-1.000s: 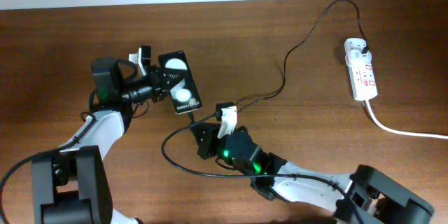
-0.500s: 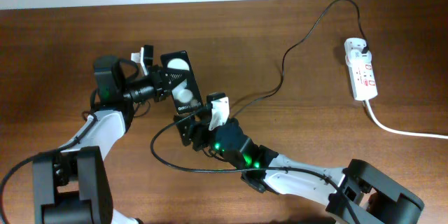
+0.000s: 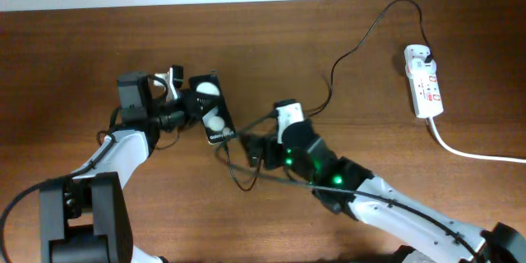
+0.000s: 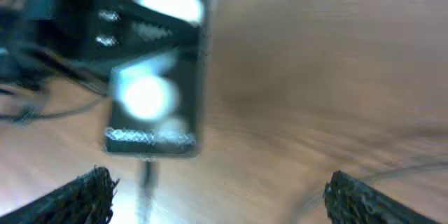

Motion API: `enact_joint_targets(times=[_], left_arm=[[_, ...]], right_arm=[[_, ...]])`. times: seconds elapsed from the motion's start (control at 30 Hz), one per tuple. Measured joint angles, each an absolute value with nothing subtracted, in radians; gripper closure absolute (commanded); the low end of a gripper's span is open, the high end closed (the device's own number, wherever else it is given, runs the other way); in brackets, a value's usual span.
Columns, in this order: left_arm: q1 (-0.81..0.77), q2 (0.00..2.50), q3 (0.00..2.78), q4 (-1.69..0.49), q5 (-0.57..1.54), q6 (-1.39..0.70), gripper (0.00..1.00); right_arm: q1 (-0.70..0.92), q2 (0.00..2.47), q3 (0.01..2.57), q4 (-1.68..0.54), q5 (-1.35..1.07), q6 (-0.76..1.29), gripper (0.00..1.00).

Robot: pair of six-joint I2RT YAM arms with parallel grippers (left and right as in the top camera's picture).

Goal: Plug charger to phone and switch on socket
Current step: 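Release the cable with the right gripper and lower the phone with the left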

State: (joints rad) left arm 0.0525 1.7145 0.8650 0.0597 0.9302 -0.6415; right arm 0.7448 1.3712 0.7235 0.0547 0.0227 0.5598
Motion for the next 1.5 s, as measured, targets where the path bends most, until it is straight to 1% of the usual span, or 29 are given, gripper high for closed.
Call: enact_joint_targets(times=[0.07,0.17,0.27,0.37,0.47,0.63,0.77,0.9,1.0,1.23,1.3,1.33,1.37,1.4,1.5], left_arm=[[0.052,1.715,0.862,-0.006,0.809,-0.634,1.0],[0.052,1.715,0.861,-0.05,0.698,-0.628,1.0],[0.045,1.715,0.861,-0.055,0.63,-0.616,1.0],[-0.007,1.715,0.861,-0.062,0.547,-0.608,1.0],[-0.049,1.715,0.861,-0.073,0.508,-0.604,1.0],[-0.056,1.715,0.861,-0.158,0.421,-0.582,1.0],[-0.065,1.715,0.861,-0.17,0.384,-0.521,1.0],[-0.11,1.715,0.939,-0.37,0.328,-0.427,1.0],[-0.125,1.715,0.976,-0.382,0.274,-0.396,0.99],[-0.14,1.716,0.976,-0.377,0.249,-0.385,0.98],[-0.14,1.735,0.976,-0.36,0.249,-0.384,0.89],[-0.14,1.748,0.976,-0.355,0.249,-0.384,0.89],[-0.14,1.755,0.976,-0.354,0.249,-0.382,0.86],[-0.14,1.758,0.976,-0.353,0.249,-0.381,0.81],[-0.14,1.758,0.977,-0.347,0.249,-0.381,0.73]], right_arm=[[0.683,1.37,0.722,-0.091,0.006,0.554,0.01],[0.637,1.371,0.722,-0.284,-0.001,0.55,0.01],[0.636,1.37,0.722,-0.359,-0.003,0.55,0.01],[0.636,1.37,0.722,-0.367,-0.001,0.549,0.01],[0.636,1.37,0.722,-0.367,-0.001,0.549,0.01],[0.636,1.37,0.722,-0.368,-0.001,0.549,0.01],[0.636,1.37,0.722,-0.367,-0.001,0.549,0.01],[0.636,1.37,0.722,-0.366,-0.001,0.549,0.01],[0.636,1.37,0.722,-0.366,0.002,0.55,0.01],[0.636,1.371,0.722,-0.364,0.002,0.549,0.01],[0.636,1.37,0.722,-0.364,0.002,0.549,0.01],[0.636,1.371,0.722,-0.363,0.002,0.55,0.01],[0.636,1.37,0.722,-0.363,0.002,0.549,0.01],[0.636,1.37,0.722,-0.363,0.002,0.549,0.01],[0.636,1.37,0.722,-0.363,0.002,0.549,0.02]])
